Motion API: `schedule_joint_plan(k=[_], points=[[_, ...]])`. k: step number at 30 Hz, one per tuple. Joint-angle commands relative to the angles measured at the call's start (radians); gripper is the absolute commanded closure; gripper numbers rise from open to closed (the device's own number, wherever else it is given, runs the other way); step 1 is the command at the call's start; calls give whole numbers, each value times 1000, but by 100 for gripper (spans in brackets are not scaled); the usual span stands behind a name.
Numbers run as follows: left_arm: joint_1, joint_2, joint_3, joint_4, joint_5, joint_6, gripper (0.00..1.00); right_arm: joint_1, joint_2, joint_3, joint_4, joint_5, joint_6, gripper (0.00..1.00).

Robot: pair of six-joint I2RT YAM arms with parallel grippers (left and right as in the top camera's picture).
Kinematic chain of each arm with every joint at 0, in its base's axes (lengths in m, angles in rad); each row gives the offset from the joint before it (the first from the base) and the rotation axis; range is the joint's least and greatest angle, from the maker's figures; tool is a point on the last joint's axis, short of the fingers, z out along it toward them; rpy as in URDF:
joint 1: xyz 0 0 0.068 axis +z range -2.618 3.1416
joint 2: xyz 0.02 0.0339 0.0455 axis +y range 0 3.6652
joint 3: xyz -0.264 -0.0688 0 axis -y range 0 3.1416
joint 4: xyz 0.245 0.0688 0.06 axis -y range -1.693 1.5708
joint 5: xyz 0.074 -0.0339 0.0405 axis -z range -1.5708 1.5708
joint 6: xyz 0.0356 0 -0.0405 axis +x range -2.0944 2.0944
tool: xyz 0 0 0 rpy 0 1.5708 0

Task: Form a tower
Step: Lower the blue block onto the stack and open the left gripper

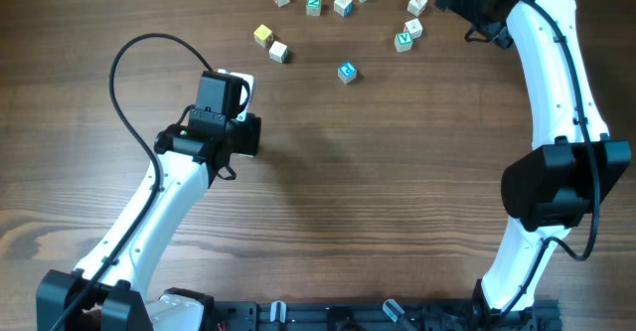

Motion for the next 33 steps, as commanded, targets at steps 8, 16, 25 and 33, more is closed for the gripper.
schedule_joint_plan(k=[8,16,25,33], points=[[6,28,-14,2,37,46,70,-2,-20,9,3,7,6,0],[6,29,-14,3,37,45,67,-2,-20,9,3,7,6,0],[6,35,-14,14,40,45,64,-2,-20,9,3,7,6,0],[6,35,-14,18,40,46,62,-2,-20,9,3,7,6,0]])
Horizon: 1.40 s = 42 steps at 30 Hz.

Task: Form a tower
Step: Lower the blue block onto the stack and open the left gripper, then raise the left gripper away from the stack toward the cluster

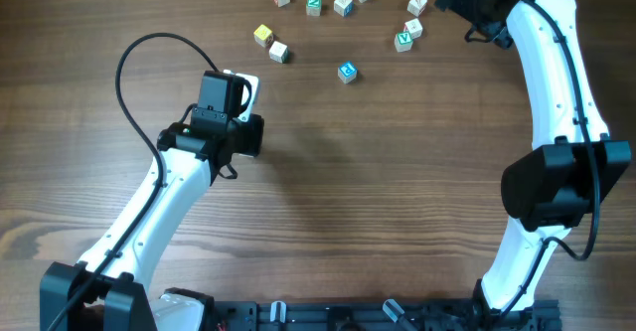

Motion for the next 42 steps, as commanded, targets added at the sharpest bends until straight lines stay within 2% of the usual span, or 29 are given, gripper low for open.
schedule_joint_plan(k=[1,10,18,22,24,31,42], points=[[6,13,-14,8,11,12,61,-2,-20,9,3,7,6,0],[6,13,-14,10,11,11,47,-2,-20,9,3,7,6,0],[6,13,-14,14,12,11,23,-2,-20,9,3,7,6,0],[6,12,6,48,12,3,7,-2,-20,9,3,7,6,0],[6,12,39,28,12,3,3,-2,-20,9,3,7,6,0],[6,12,224,-89,12,-35,0,-2,-20,9,3,7,6,0],[6,18,458,-100,12,-103,0,-2,-20,9,3,7,6,0]])
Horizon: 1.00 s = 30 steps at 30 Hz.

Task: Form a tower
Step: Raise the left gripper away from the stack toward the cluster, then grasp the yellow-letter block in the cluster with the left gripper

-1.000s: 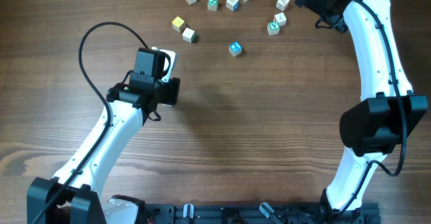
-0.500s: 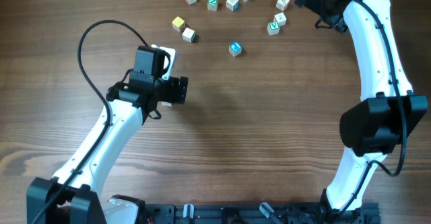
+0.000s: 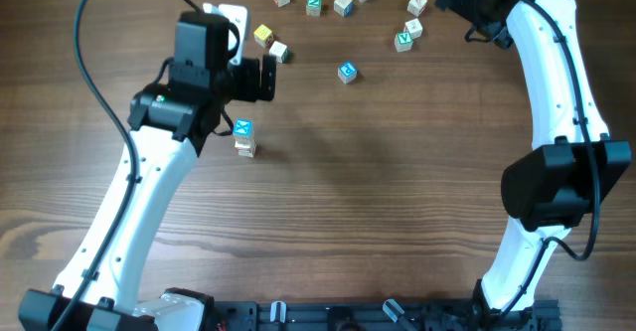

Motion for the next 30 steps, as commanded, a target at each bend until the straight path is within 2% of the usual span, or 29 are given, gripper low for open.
schedule_joint_plan(k=[1,3,5,11,16,20,30], points=[[6,21,89,0,12,-48,0,-2,-20,9,3,7,6,0],[6,69,159,-29,12,-74,0,-2,-20,9,3,7,6,0],[6,210,319,-120,12,-103,0,-2,-20,9,3,7,6,0],[6,425,565,-172,12,-138,0,-2,-20,9,3,7,6,0],[33,588,729,-173,11,-238,0,-2,-20,9,3,7,6,0],[79,713,754,-110,13,-356,0,-2,-20,9,3,7,6,0],[90,914,754,14,11,-354,0,-2,-20,9,3,7,6,0]])
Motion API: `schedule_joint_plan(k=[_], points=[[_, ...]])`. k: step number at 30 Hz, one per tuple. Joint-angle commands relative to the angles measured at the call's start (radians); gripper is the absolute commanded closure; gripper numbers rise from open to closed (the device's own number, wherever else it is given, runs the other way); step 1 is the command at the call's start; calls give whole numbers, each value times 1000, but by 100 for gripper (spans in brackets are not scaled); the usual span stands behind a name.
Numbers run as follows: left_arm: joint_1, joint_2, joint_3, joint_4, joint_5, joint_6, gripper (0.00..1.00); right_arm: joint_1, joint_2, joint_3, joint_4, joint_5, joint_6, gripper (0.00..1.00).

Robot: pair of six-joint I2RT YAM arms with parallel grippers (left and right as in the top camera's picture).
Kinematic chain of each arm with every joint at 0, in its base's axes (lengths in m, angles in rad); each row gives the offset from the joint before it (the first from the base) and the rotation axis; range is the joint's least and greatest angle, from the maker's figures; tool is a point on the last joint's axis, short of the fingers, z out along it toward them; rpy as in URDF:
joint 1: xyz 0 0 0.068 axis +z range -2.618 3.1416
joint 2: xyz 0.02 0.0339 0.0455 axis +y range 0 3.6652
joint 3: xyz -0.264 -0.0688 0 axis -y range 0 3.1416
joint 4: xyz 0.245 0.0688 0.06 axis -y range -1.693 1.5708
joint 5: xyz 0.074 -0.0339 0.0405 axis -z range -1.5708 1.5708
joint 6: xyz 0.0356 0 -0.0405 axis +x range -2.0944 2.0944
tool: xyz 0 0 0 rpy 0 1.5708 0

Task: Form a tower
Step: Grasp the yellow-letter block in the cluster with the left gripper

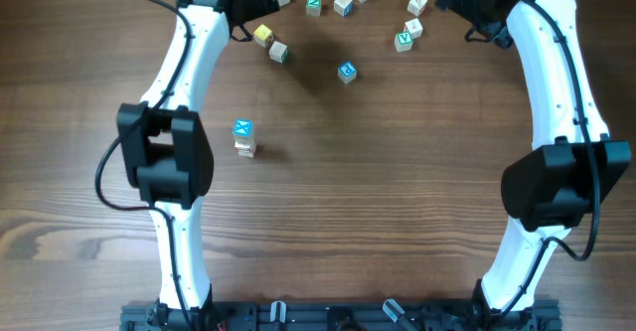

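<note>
A two-block tower (243,138) stands left of the table's middle: a blue-topped block on a pale one. My left gripper is stretched to the far edge, just above the yellow block (262,35) and beside a white block. It looks open with nothing in it. My right gripper hangs at the far right by a pale block (416,5); its fingers are too dark to read.
Loose blocks lie along the far side: a white one (278,51), a blue one (346,71), a green one (314,5), a grey one (343,5), a yellow-green one, and two more (413,27) (402,41) near the right arm.
My left arm has swung from just above the tower out to the far edge, over the loose blocks. The tower stands unchanged. The right arm has not moved.
My left gripper was low over the spot left of centre, hiding what lay beneath, at the two oldest moments. A second ago it had risen and the two-block tower stood uncovered. Now the gripper is at the far edge among the loose blocks.
</note>
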Motion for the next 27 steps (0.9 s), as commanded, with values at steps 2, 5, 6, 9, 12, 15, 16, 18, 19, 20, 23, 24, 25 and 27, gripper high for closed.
schedule_joint_plan(k=[2,5,6,9,12,15,16,18,19,20,23,24,25,27], points=[[-2,89,16,56,7,-17,0,-2,-20,9,3,7,6,0],[-3,138,16,84,7,-21,0,-2,-20,9,3,7,6,0],[-3,152,16,91,7,-22,0,-2,-20,9,3,7,6,0],[-3,195,16,101,7,-29,0,-2,-20,9,3,7,6,0],[-3,221,16,100,8,-47,0,-2,-20,9,3,7,6,0],[-5,223,16,88,8,-47,0,-2,-20,9,3,7,6,0],[-5,223,16,85,8,-47,0,-2,-20,9,3,7,6,0],[-5,223,16,68,8,-47,9,-2,-20,9,3,7,6,0],[-5,223,16,57,8,-47,17,-2,-20,9,3,7,6,0],[-5,223,16,47,8,-47,23,-2,-20,9,3,7,6,0],[-5,223,16,18,8,-47,36,-2,-20,9,3,7,6,0],[-5,222,16,12,8,-47,40,-2,-20,9,3,7,6,0],[-5,222,16,8,8,-47,43,-2,-20,9,3,7,6,0],[-5,219,16,-4,8,-47,55,-2,-20,9,3,7,6,0]])
